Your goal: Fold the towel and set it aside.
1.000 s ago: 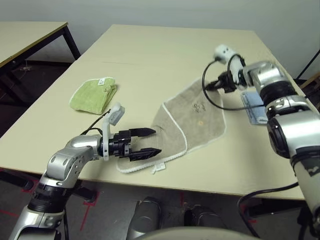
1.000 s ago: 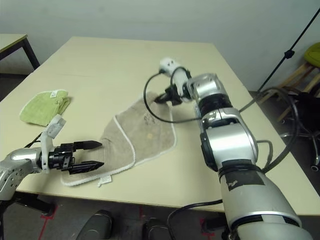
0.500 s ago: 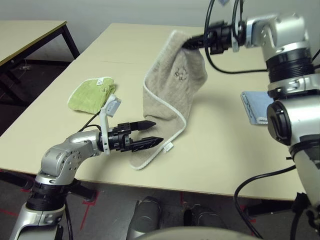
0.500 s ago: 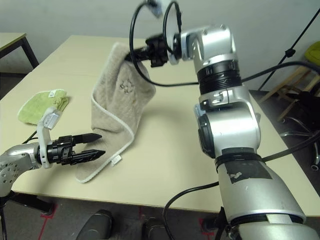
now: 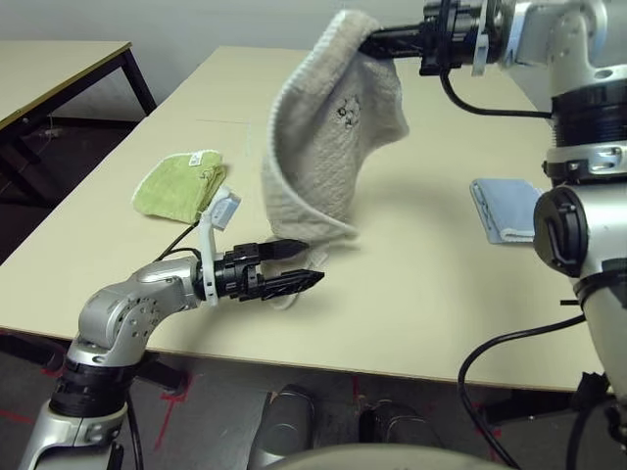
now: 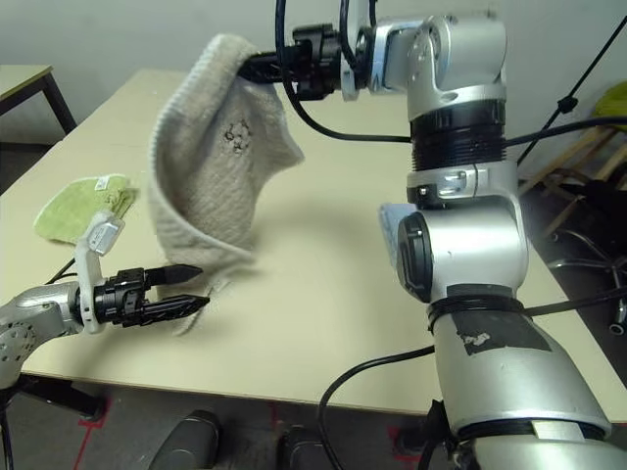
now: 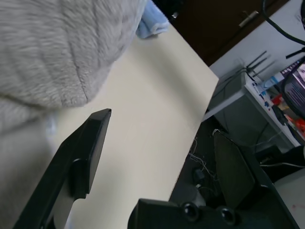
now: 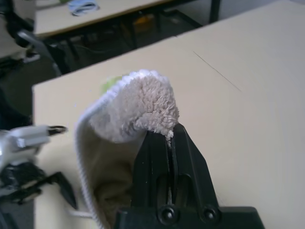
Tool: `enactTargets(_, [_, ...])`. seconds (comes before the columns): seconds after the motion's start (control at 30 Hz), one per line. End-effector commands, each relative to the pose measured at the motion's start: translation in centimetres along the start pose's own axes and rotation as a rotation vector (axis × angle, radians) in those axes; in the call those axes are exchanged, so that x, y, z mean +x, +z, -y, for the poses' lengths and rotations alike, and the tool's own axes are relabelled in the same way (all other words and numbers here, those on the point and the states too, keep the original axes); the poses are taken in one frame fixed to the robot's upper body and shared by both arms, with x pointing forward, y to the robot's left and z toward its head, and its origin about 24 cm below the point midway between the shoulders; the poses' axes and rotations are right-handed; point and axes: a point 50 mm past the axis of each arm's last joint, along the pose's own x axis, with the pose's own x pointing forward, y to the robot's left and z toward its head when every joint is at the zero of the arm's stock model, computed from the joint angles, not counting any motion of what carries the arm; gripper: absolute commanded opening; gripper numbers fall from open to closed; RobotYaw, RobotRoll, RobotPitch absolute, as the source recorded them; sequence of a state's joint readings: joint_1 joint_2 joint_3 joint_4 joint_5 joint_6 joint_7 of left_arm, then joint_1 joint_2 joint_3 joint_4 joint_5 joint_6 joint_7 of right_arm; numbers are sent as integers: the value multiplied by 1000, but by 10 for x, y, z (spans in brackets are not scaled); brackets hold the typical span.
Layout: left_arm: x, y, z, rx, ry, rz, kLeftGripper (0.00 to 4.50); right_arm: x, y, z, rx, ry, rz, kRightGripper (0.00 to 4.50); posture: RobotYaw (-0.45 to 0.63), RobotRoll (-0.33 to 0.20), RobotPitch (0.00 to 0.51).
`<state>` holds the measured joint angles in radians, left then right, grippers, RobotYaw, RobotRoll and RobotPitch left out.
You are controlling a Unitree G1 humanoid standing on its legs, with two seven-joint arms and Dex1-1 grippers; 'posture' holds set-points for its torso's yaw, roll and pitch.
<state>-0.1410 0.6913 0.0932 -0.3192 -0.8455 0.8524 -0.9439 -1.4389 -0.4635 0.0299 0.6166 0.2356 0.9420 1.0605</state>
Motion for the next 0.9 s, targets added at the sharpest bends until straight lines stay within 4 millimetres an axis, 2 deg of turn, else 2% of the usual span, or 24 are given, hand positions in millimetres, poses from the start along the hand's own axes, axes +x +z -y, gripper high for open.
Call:
enactTargets(0.03, [1, -2, 4, 3, 17, -8, 4500, -2, -10, 11, -12, -77, -37, 68, 246, 0, 64])
enactTargets(0.2, [11, -6, 0, 45, 100, -21, 4500, -6, -23, 28, -38, -205, -82, 68, 248, 0, 90])
enactTargets(0.33, [38, 1, -4, 92, 167, -28, 4500, -7, -39, 43, -57, -309, -127, 68, 247, 0, 97])
enactTargets(0.43, [51, 4, -3, 113, 185, -58, 4500, -11, -45, 55, -75, -407, -141, 68, 241, 0, 104])
enactTargets(0.63, [50, -5, -9, 106, 188, -136, 4500, -26, -54, 76, -138, -610, -156, 68, 238, 0, 111])
enactTargets(0.9, [59, -19, -17, 73, 244, -217, 4500, -35, -63, 85, -186, -694, -186, 68, 241, 0, 115])
